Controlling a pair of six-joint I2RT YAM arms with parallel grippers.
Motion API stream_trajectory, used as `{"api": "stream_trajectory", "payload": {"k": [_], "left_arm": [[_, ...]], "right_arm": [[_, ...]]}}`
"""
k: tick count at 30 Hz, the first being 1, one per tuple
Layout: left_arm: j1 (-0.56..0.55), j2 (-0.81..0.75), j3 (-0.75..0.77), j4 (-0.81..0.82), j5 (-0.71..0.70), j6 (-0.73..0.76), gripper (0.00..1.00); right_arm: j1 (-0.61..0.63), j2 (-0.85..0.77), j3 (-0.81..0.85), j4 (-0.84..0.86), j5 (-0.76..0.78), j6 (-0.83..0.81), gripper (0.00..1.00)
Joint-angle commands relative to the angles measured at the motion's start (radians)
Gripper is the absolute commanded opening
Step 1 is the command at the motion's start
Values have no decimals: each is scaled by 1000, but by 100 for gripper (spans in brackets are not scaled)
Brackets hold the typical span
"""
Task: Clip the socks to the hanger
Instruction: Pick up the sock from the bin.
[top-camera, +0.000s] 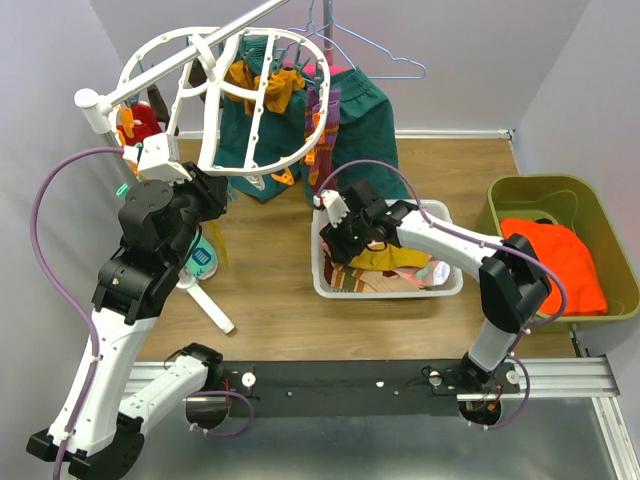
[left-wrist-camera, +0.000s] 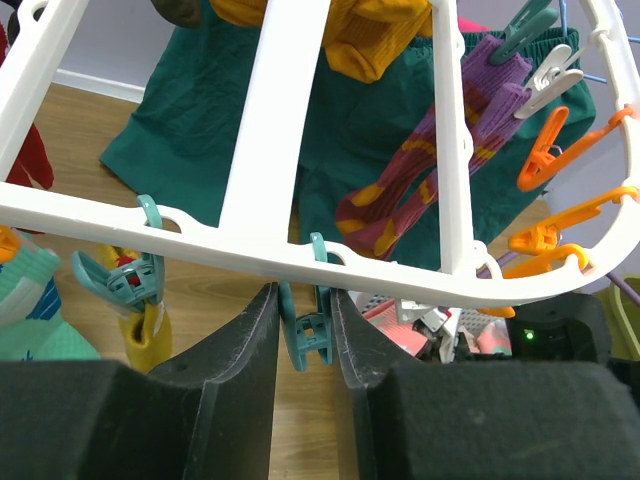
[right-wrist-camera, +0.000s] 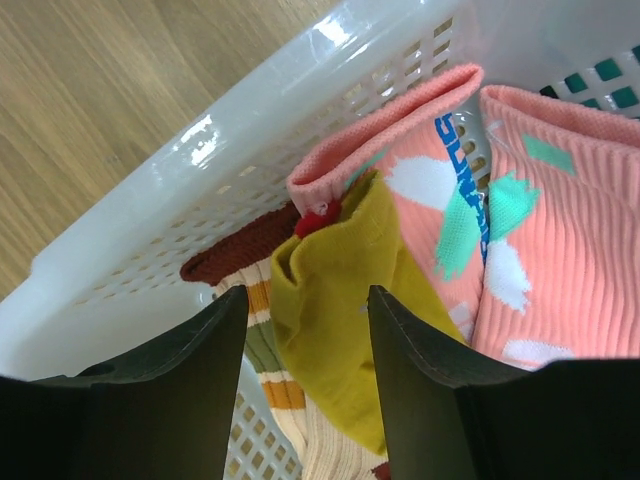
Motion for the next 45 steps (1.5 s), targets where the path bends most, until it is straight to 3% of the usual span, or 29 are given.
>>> {"api": "stream_trajectory", "payload": {"k": [1,2,5,6,7,8,13,19,24,28,32,37,45], "left_arm": [[0,-8,-5,-7,18,-5,0],[-1,-8,-4,-5,18,-4,0],[-1,-8,-4,-7,18,-5,0],[-1,-8,-5,-7,18,-5,0],[0,-8,-7,-5,19,-7,0],[-1,-8,-7,-5,19,-9,0],[0,-5,-2,-7,18,-10,0],[-1,5,9,-4,15,-12,0],[0,15,19,-4,16,-13,0],[-1,18,19,-4,21,-21,0],[-1,22,19,-5,30,-27,0],[-1,22,18,-8,28,-30,0],[-1,21,13,-7,27,-39,0]], "right_arm": [[-1,38,20,12,-26,-27,56],[0,40,17,17,-30,-29,55],[0,31,1,21,-47,-21,39],[0,21,-6,26,-52,-12,32],[0,11,-25,32,-54,-8,19],[-1,-21,-34,41,-54,-3,14],[0,-135,-33,14,-69,23,1],[0,-305,41,23,-149,69,1],[5,-358,86,151,-375,153,1],[67,-342,119,290,-455,222,1],[153,-266,205,298,-402,186,1],[241,-151,290,296,-226,152,1],[299,-65,326,414,-75,154,1]]}}
